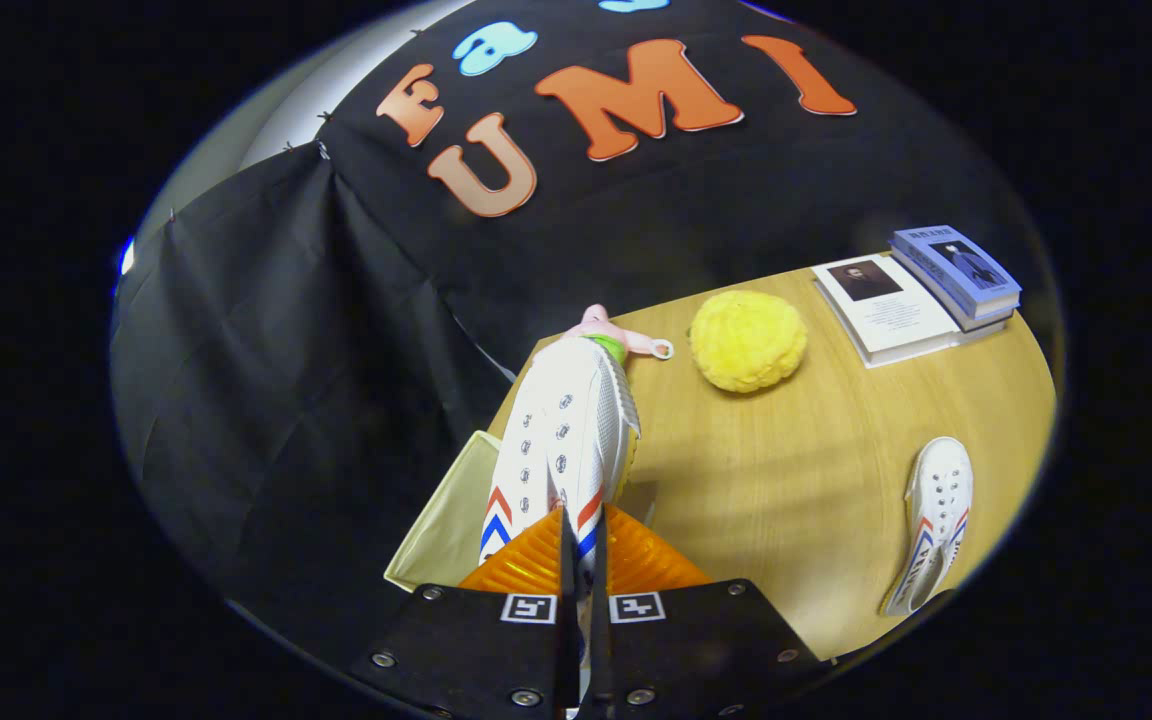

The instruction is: Open the storage box then place both shoes into the box .Put the left shoe in first, then the right shoe, with the right side of both shoes facing outward in a uniform manner.

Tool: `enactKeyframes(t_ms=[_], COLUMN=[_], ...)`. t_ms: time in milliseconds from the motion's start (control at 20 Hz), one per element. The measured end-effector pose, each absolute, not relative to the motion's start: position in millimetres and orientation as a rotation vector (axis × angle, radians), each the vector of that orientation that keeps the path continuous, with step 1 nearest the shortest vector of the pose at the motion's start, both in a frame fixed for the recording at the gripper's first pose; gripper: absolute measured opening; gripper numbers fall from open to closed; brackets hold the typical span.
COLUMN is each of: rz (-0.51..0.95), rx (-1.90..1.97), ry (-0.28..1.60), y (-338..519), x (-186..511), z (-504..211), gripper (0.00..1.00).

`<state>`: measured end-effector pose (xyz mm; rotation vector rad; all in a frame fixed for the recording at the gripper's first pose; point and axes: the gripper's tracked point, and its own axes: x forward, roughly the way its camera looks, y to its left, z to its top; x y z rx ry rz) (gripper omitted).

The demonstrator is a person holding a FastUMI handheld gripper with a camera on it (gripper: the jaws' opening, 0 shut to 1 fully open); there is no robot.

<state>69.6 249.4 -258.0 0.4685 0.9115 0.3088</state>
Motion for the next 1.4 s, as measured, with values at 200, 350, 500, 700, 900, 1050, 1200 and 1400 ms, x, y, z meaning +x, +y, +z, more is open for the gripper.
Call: enactKeyframes(t_ms=[200,350,500,700,900,1050,1200,1400], rz=[0.400,0.442,0.454,0.489,0.501,0.441,0.361,0.202], rx=[0.420,0.391,0.279,0.190,0.329,0.257,0.208,0.184], ry=[0.878,0.899,0.934,0.986,0.878,0.841,0.827,0.873], y=[307.2,341.7,360.1,362.7,348.0,300.2,238.3,135.9], x=[82.1,83.8,74.4,55.9,61.9,58.2,49.0,30.1], z=[-262.4,-276.2,-300.5,-325.4,-276.0,-259.5,-260.4,-284.0], gripper=[0.05,0.05,0.05,0.12,0.33,0.43,0.59,0.69])
